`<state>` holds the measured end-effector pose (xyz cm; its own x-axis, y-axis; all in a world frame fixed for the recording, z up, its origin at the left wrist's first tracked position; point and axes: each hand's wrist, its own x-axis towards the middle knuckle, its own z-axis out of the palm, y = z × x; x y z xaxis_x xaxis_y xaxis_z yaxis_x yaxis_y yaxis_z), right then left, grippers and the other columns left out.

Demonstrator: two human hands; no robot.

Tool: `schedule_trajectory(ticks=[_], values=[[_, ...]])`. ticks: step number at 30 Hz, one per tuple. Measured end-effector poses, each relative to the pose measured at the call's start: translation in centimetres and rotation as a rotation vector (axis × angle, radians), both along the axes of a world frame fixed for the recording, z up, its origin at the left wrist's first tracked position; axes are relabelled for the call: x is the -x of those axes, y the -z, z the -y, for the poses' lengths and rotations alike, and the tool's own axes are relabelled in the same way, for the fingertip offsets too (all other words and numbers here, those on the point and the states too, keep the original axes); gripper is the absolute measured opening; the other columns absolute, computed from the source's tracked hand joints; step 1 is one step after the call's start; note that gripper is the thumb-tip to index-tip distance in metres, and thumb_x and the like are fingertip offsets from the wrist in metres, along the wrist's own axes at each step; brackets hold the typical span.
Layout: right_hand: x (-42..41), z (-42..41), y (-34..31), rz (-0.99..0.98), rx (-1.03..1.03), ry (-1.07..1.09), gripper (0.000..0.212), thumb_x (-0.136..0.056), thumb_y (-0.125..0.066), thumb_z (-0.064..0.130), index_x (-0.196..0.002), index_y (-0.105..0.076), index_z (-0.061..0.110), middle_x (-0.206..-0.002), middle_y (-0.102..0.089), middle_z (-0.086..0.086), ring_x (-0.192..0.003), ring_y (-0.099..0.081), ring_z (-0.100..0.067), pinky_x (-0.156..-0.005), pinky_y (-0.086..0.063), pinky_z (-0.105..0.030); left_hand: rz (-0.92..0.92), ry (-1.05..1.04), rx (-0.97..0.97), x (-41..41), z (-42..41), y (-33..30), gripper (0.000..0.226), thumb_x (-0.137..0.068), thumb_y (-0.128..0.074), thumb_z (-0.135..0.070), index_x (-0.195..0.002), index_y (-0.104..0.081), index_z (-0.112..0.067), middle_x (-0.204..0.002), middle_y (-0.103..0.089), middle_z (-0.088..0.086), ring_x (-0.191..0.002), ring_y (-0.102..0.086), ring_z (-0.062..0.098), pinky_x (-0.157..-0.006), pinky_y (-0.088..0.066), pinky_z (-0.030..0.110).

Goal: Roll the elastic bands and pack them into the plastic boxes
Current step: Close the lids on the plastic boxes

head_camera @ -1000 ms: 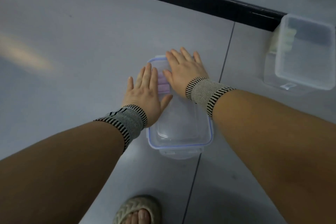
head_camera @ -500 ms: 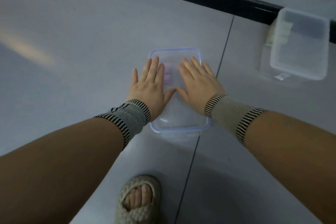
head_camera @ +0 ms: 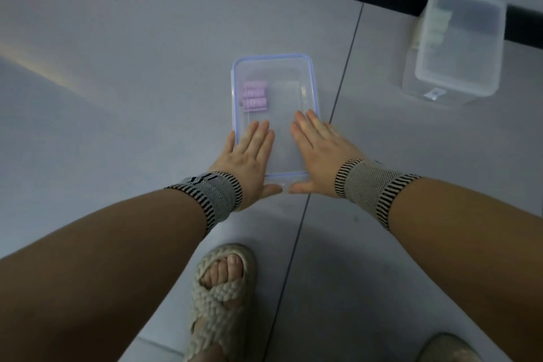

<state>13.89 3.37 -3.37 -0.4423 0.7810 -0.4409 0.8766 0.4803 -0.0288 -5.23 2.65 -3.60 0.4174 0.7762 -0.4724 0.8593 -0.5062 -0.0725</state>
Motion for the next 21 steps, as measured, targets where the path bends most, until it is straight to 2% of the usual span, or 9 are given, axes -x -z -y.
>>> schedule_trajectory(ticks=[4, 7, 11, 14, 17, 21], values=[[0.6, 0.5, 0.5, -0.025, -0.052, 0.028, 0.105, -0.085, -0.041, 0.068, -0.148, 0.010, 0.001, -0.157, 0.016, -0.016, -0.145, 0.015, -0.031, -0.120, -0.006, -0.045, -0.015, -0.008, -0.038, -0.2, 0.3, 0.6, 0.086, -0.093, -0.022, -0.060, -0.144, 0.022, -0.005, -0.153, 0.028, 0.010, -0.142, 0.024, 0.026, -0.115, 0.004, 0.049], [0.7, 0.5, 0.5, -0.032, -0.062, 0.038, 0.102, -0.086, -0.040, 0.066, -0.148, 0.009, 0.001, -0.158, 0.015, -0.016, -0.145, 0.014, -0.031, -0.119, -0.006, -0.045, -0.008, -0.006, -0.066, -0.3, 0.3, 1.0, 0.083, -0.095, -0.020, -0.057, -0.143, 0.023, -0.005, -0.153, 0.027, 0.011, -0.142, 0.023, 0.027, -0.115, 0.004, 0.050], [0.9, 0.5, -0.6, 0.050, -0.023, 0.051, 0.103, -0.086, -0.036, 0.070, -0.147, 0.016, 0.005, -0.156, 0.023, -0.012, -0.145, 0.018, -0.030, -0.119, -0.001, -0.048, 0.039, -0.084, -0.025, -0.2, 0.5, 0.2, 0.090, -0.090, -0.031, -0.063, -0.146, 0.019, -0.014, -0.153, 0.029, 0.010, -0.141, 0.023, 0.030, -0.115, 0.004, 0.049], [1.1, 1.0, -1.2, 0.031, -0.022, 0.061, 0.097, -0.089, -0.037, 0.064, -0.148, 0.014, 0.008, -0.157, 0.021, -0.011, -0.145, 0.017, -0.029, -0.119, 0.002, -0.048, 0.069, -0.201, -0.018, 0.0, 0.7, -0.2, 0.098, -0.084, -0.039, -0.069, -0.145, 0.023, -0.024, -0.151, 0.032, 0.012, -0.140, 0.023, 0.037, -0.115, 0.001, 0.050], [1.0, 1.9, -1.3, -0.005, 0.004, 0.080, 0.084, -0.095, -0.033, 0.054, -0.149, 0.012, 0.008, -0.158, 0.018, -0.011, -0.146, 0.014, -0.027, -0.119, 0.003, -0.045, 0.060, -0.214, 0.005, -0.3, 0.9, -0.3, 0.093, -0.087, -0.038, -0.065, -0.146, 0.021, -0.024, -0.152, 0.029, 0.011, -0.140, 0.021, 0.039, -0.117, -0.003, 0.049], [0.4, 1.4, -1.5, 0.001, 0.003, 0.115, 0.079, -0.097, -0.033, 0.049, -0.149, 0.011, 0.008, -0.158, 0.018, -0.012, -0.146, 0.012, -0.028, -0.119, 0.001, -0.043, 0.047, -0.198, 0.016, -1.4, -0.2, -0.6, 0.091, -0.088, -0.039, -0.063, -0.146, 0.021, -0.024, -0.154, 0.027, 0.008, -0.141, 0.020, 0.038, -0.118, -0.004, 0.048]])
